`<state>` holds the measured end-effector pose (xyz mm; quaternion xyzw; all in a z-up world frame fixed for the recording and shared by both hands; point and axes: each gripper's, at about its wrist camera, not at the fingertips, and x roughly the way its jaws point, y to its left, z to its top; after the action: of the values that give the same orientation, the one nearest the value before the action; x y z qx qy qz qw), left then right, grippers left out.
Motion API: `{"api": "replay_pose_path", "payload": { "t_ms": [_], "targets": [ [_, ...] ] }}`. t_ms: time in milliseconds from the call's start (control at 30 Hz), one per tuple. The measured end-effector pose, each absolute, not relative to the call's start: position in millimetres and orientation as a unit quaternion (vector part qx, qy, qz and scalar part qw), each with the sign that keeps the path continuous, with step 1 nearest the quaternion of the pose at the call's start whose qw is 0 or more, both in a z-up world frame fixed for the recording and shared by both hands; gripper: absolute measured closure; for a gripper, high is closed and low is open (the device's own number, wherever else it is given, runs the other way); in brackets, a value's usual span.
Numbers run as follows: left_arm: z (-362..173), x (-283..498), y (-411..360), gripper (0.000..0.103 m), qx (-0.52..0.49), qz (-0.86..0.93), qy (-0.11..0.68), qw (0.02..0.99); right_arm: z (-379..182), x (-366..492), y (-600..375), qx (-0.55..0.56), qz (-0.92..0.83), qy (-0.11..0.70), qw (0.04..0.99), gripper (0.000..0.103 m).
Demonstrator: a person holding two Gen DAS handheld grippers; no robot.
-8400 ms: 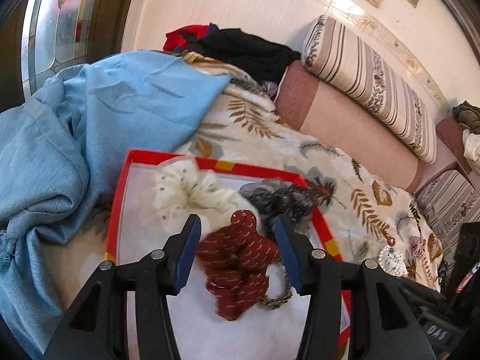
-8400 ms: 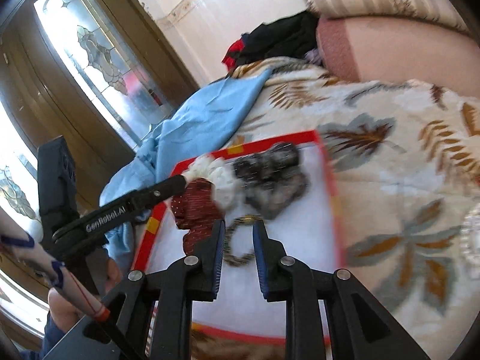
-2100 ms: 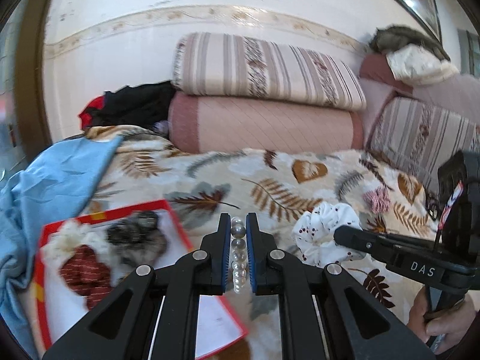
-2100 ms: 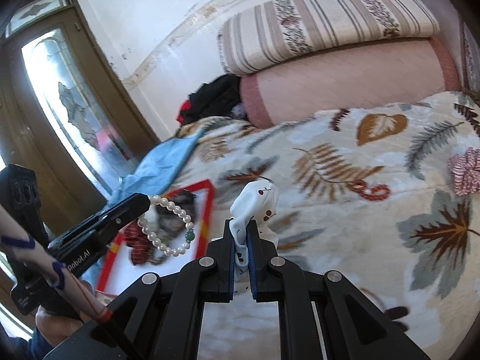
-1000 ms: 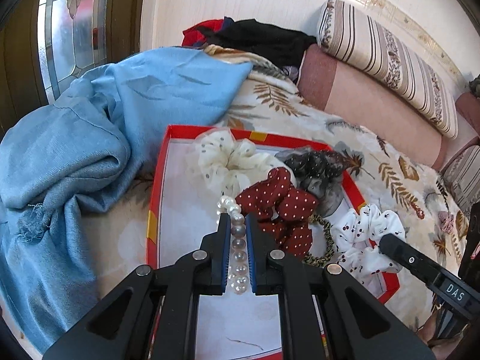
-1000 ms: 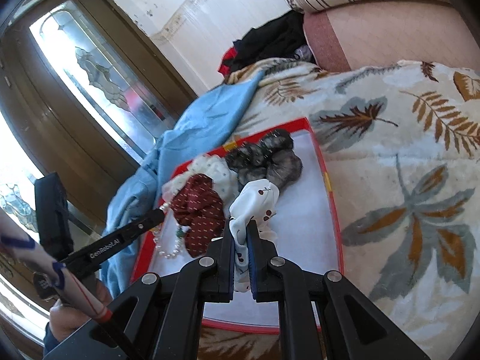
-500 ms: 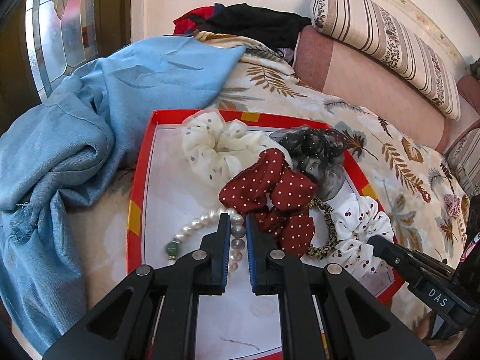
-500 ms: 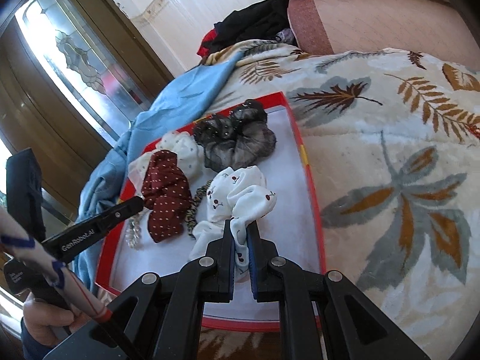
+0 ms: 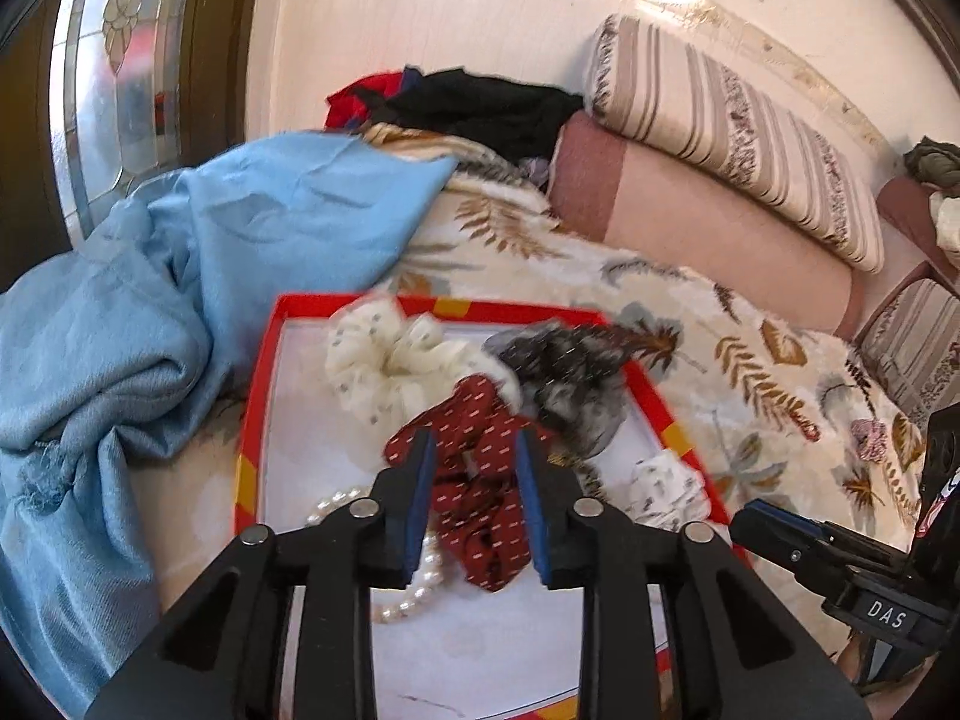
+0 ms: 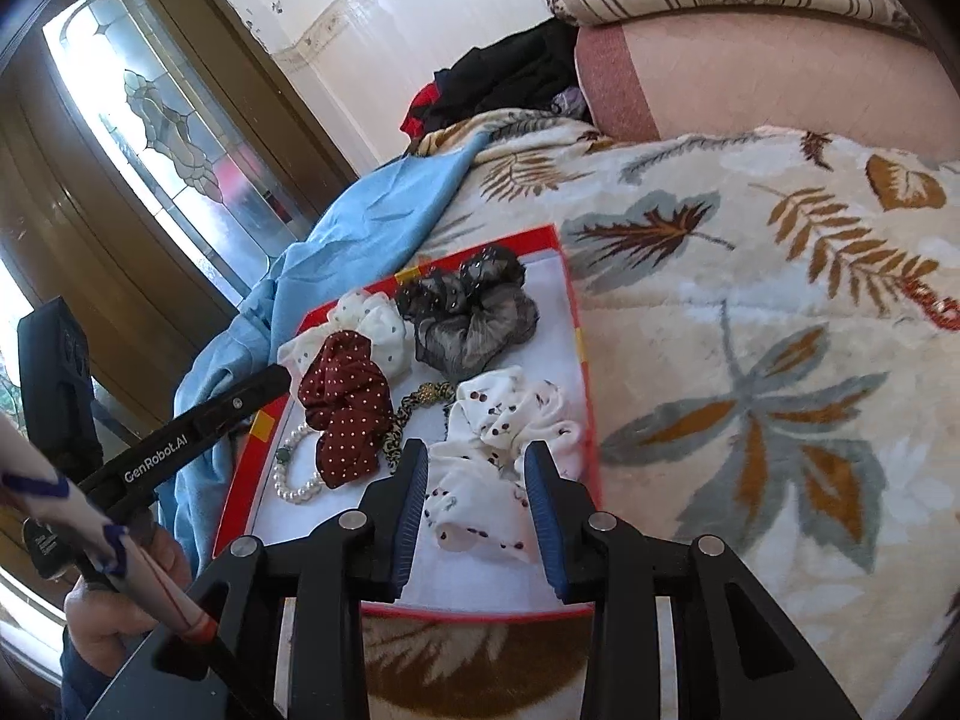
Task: Organize jewelry
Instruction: 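Open both tools to drop the pearl bracelet and white scrunchie into the tray, then move the left tool to the red bead bracelet while the right tool approaches the plaid scrunchie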
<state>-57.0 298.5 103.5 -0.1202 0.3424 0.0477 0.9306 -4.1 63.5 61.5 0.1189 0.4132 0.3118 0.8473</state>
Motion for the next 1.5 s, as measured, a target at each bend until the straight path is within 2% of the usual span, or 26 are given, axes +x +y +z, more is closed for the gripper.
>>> {"api": "replay_pose_path", "payload": {
  "t_ms": [433,967,1500],
  "targets": [
    [111,-52,221,0.068,-0.06,-0.015,0.318,0.946,66,-4,-39,0.161,0.25,0.411,0.862,0.066],
    [92,-61,104,0.064,0.037,-0.077,0.322,0.943,66,-17,-103,0.175,0.197,0.402,0.877,0.066],
    [89,-85,33,0.059,0.095,-0.093,0.327,0.936,99,-27,-180,0.228,0.158,0.351,0.894,0.066]
  ]
}}
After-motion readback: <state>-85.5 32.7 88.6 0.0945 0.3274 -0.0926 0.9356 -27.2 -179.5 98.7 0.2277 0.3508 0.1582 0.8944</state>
